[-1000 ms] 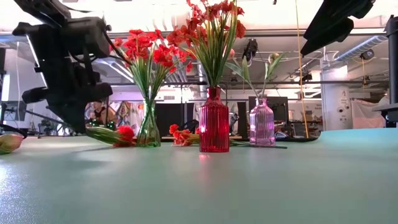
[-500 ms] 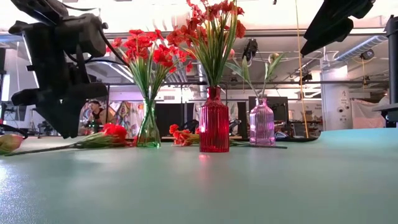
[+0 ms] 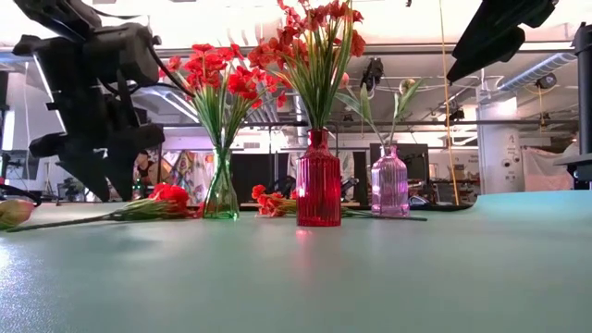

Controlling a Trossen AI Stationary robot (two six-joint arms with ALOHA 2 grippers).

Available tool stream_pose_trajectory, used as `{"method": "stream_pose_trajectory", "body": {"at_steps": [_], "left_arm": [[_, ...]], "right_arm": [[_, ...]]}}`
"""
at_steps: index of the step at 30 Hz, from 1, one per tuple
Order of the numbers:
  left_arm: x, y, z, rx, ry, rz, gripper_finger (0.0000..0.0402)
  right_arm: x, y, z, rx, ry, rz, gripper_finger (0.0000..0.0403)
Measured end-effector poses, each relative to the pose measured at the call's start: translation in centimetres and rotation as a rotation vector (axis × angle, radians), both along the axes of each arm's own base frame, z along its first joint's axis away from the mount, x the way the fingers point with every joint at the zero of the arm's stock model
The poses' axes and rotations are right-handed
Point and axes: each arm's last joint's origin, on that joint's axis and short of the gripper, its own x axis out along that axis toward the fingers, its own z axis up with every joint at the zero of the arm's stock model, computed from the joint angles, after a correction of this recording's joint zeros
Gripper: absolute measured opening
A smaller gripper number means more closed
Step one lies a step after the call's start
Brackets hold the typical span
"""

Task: Sort flowers into vase by color
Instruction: Put the red flowers into the green vase

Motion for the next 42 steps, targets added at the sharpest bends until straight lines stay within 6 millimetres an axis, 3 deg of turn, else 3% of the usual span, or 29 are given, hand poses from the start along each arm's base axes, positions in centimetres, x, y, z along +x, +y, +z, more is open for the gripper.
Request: {"method": "stream_pose_trajectory", "body": {"at_steps": [14,18,24,29,35,42], "left_arm": [[-0.7,0.1,-2.9,0.019,-0.107,0.012,0.0149],[-0.7,0.1,-3.0,0.018,-0.106,0.021,0.011],[-0.7,0.1,-3.0,0.018,-0.11,0.031,0.0015],[-0.7,0.2,-2.9,0.028,-0.118,0.049,0.0004],[-0.1,-0.5,-1.1,0.002,-0.083,0.009,0.0001],[0.0,-2.1,2.4,-0.182,0.078,-0.077,0.0]], "right_arm": [[0.0,0.0,0.0,-0.003,0.001,0.004,0.0292],[0.0,0.0,0.0,-0.004,0.002,0.004,0.0293],[0.0,0.0,0.0,-0.009,0.003,0.01,0.0292],[0.0,0.0,0.0,-0.011,0.004,0.012,0.0293],[0.0,0.0,0.0,-0.013,0.005,0.014,0.0293],[0.0,0.0,0.0,-0.015,0.006,0.016,0.0292]]}}
